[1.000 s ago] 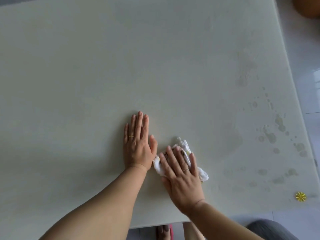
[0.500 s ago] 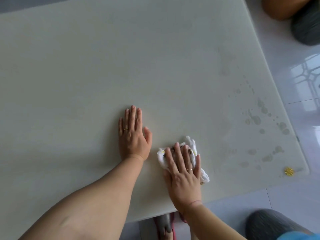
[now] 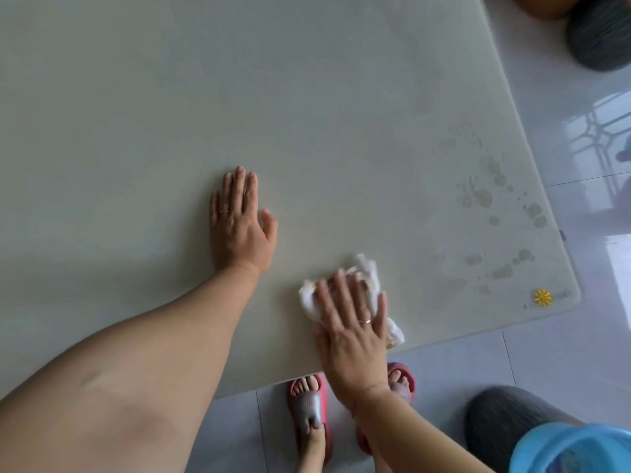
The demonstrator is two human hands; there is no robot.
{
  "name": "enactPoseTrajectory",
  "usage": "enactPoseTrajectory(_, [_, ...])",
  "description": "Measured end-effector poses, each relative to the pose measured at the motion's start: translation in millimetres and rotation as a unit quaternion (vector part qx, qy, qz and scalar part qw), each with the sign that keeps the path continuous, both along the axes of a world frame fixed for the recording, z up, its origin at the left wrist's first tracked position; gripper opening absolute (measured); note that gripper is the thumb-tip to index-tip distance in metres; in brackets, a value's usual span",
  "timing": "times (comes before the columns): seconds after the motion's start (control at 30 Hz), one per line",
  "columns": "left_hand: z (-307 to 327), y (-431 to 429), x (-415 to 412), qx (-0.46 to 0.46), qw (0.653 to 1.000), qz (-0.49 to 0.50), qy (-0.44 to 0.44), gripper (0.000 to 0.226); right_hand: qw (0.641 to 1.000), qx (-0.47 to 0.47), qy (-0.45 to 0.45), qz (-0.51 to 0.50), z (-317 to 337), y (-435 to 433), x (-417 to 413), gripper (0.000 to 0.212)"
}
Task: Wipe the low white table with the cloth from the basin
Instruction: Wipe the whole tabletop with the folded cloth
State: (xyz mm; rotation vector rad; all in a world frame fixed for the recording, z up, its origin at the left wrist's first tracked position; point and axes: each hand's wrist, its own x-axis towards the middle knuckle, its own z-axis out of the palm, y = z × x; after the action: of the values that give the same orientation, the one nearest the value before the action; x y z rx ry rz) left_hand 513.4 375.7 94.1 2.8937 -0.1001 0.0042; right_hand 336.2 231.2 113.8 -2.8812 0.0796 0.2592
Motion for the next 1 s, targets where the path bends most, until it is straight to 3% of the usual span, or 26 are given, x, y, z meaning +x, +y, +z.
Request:
enactPoseTrajectory(0.1, [1, 0, -1, -0.001, 1.0, 0.0, -0.007, 0.061, 0.982, -0.002, -0.023, 0.19, -3, -32, -11, 0.057])
enactPoseTrajectory(0.17, [1, -1, -1, -0.001, 1.0, -0.001, -0.007, 0.06, 0.972, -0.036, -0.033, 0.229, -6, -71, -7, 0.055])
enactPoseTrajectory(0.3, [-1, -1, -1, 0.008, 1.0, 0.002, -0.008, 0.061, 0.999, -0.018, -0.014, 0.04, -3, -123, -2, 0.052])
enactPoseTrajectory(0.37, [-2, -1, -2, 0.014, 1.0, 0.002, -0.011, 0.061, 0.997, -0.015, -0.009, -0.07, -2, -103, -5, 0.053])
enactPoseTrajectory(0.43, [-2, -2, -3, 0.021, 1.0, 0.002, -0.006, 0.062, 0.994, -0.005, 0.003, -0.107, -2, -72, -11, 0.056])
enactPoseTrajectory(0.53, [0, -6, -3, 0.034, 0.999, 0.007, 0.005, 0.061, 0.997, 0.014, -0.007, 0.072, -1, -69, -29, 0.055])
enactPoseTrajectory(0.63, [2, -11, -1, 0.031, 0.999, 0.029, 0.012, 0.058, 0.974, -0.035, -0.028, 0.221, -2, -133, -21, 0.053])
enactPoseTrajectory(0.77, [9, -42, 3, 0.0, 0.991, 0.134, -0.012, 0.056, 0.997, -0.045, -0.008, 0.063, 5, -189, -6, 0.051])
enactPoseTrajectory(0.9, [11, -102, 2, -0.005, 0.996, 0.083, -0.009, 0.058, 0.988, -0.005, 0.034, -0.147, 3, -141, -7, 0.056])
enactPoseTrajectory(0.93, [8, -115, 0, -0.004, 0.997, 0.073, 0.0, 0.059, 0.989, -0.001, 0.038, -0.14, 3, -127, -9, 0.057])
enactPoseTrajectory(1.0, [0, -129, -5, 0.007, 0.998, 0.064, 0.015, 0.06, 0.999, 0.0, 0.033, -0.027, 3, -118, -14, 0.057])
